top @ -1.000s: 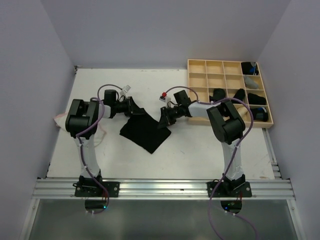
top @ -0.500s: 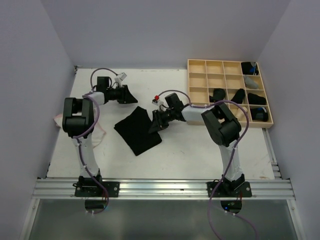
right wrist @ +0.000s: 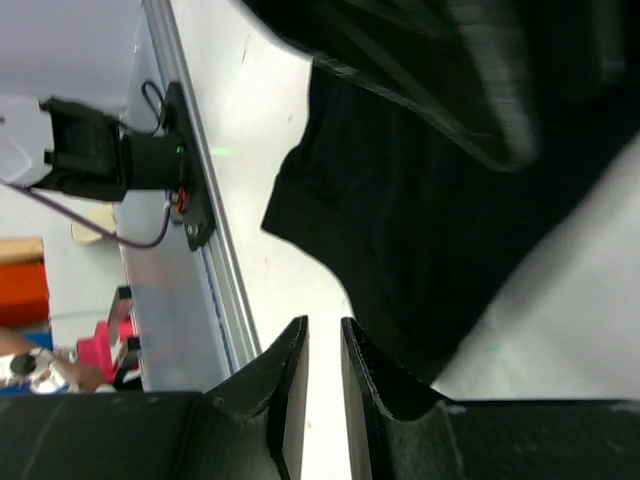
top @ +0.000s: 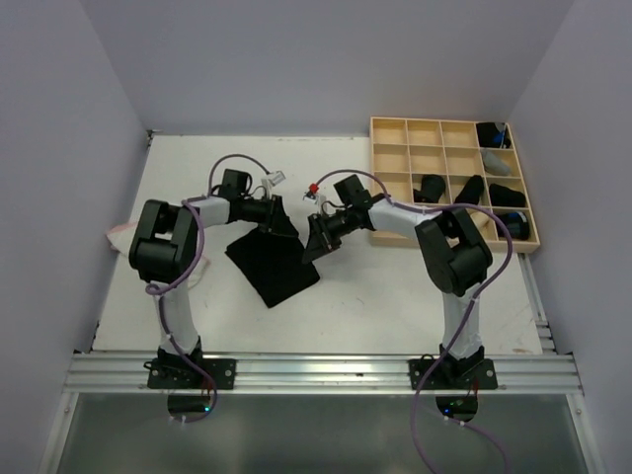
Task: Roll the underwear
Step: Fold the underwear
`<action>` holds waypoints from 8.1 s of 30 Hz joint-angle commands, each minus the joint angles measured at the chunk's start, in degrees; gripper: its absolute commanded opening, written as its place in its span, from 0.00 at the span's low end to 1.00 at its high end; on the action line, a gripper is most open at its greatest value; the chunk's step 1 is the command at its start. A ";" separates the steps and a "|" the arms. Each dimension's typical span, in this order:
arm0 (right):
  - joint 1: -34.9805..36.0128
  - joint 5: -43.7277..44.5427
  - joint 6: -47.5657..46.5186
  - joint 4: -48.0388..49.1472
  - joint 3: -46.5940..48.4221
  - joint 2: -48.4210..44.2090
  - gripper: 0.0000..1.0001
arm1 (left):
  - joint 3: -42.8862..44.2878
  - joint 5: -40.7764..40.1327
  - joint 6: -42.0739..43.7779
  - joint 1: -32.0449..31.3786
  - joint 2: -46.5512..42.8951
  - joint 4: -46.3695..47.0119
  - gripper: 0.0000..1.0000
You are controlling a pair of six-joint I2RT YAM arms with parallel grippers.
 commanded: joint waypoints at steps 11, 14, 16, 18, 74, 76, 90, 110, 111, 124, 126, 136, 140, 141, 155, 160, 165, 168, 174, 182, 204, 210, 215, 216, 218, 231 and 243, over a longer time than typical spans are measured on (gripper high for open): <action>1.87 3.34 -12.11 -9.67 -2.81 9.50 0.16 | 8.42 -7.22 -2.75 1.36 13.90 -0.63 0.34; 1.78 2.82 -11.66 -7.73 -3.51 10.99 0.15 | 11.23 -8.20 1.21 1.36 15.40 -3.96 0.34; 1.78 2.12 -8.51 -5.97 -4.13 10.91 0.15 | 15.08 -8.20 5.25 1.36 16.97 -6.78 0.34; 2.04 -0.25 -8.76 -7.28 -3.09 9.60 0.15 | 17.64 -7.67 8.58 1.36 17.95 -10.91 0.33; 6.79 1.24 24.54 25.13 -10.90 -5.00 0.18 | 24.16 -3.36 26.09 -1.19 21.55 -28.50 0.33; 7.14 -0.08 27.17 27.34 -11.43 -3.87 0.18 | 23.99 -3.45 26.27 -1.28 21.38 -28.59 0.33; 5.65 4.40 18.47 16.09 -8.61 8.71 0.11 | 22.58 -2.84 26.01 -1.28 14.45 -26.13 0.50; 2.31 14.67 3.75 -5.67 14.57 1.23 0.32 | 2.64 -31.92 25.65 9.89 -15.79 -33.16 0.53; 2.39 16.07 -0.63 -9.53 16.85 2.46 0.27 | 1.06 -35.41 24.96 9.80 -16.15 -32.46 0.53; 5.91 23.47 -10.87 -12.73 16.09 9.32 0.11 | 1.92 -49.51 23.19 4.70 -8.69 -28.77 0.40; 6.52 24.78 -12.61 -12.12 13.54 9.42 0.11 | 3.15 -47.93 23.02 4.35 -6.50 -28.15 0.40; 12.84 21.72 -1.67 2.63 -5.08 -0.68 0.12 | 17.82 -39.32 23.89 0.93 4.93 -24.37 0.44; 16.98 19.51 4.85 12.30 -6.51 -3.76 0.21 | 23.80 -33.87 22.50 -1.97 8.80 -24.11 0.50; 17.25 19.16 5.64 13.19 -6.16 -4.29 0.23 | 25.90 -31.51 21.97 -2.76 9.85 -24.11 0.51; 13.03 20.73 -0.68 9.73 -4.57 -19.40 0.26 | 13.54 -36.52 12.29 9.79 -23.34 -8.46 1.00; 11.72 24.28 6.78 12.18 -2.66 -13.81 0.65 | 16.08 -25.08 25.56 10.59 -19.94 -26.90 0.88; 10.22 13.44 22.83 13.70 5.10 1.66 0.28 | 1.61 -18.84 21.01 13.40 -21.51 -25.88 0.76; 10.83 15.64 27.08 19.78 3.95 2.55 0.28 | -3.33 -18.74 16.70 13.40 -20.37 -23.33 0.67; 11.62 17.75 33.85 23.04 2.55 4.23 0.32 | -6.16 -23.84 13.70 13.40 -18.26 -21.30 0.62; 12.33 18.55 42.03 27.78 2.37 7.38 0.35 | -6.07 -27.53 14.05 13.58 -13.35 -22.00 0.54; 12.77 20.57 39.06 19.44 5.00 15.83 0.35 | -7.04 -29.73 14.49 14.46 -6.13 -25.51 0.29; 12.15 20.22 37.21 18.29 5.44 16.44 0.35 | -6.43 -26.92 15.02 14.72 -7.44 -25.51 0.00; 11.62 19.69 35.54 17.50 7.46 17.32 0.34 | -8.18 -25.95 17.83 14.46 -16.14 -22.44 0.00; 11.28 19.43 35.80 17.76 8.08 17.33 0.34 | -8.44 -26.21 18.27 14.02 -17.20 -22.35 0.00; 10.75 18.81 35.71 18.03 8.87 17.33 0.34 | -9.76 -27.70 19.41 13.58 -19.57 -21.91 0.00; 8.72 9.59 34.48 10.57 2.99 3.97 0.39 | -16.88 -39.04 19.51 4.01 -27.13 -15.41 0.00; 6.17 8.61 26.92 -5.96 2.28 7.03 0.37 | -16.71 -45.72 18.71 -0.39 -29.51 -15.05 0.00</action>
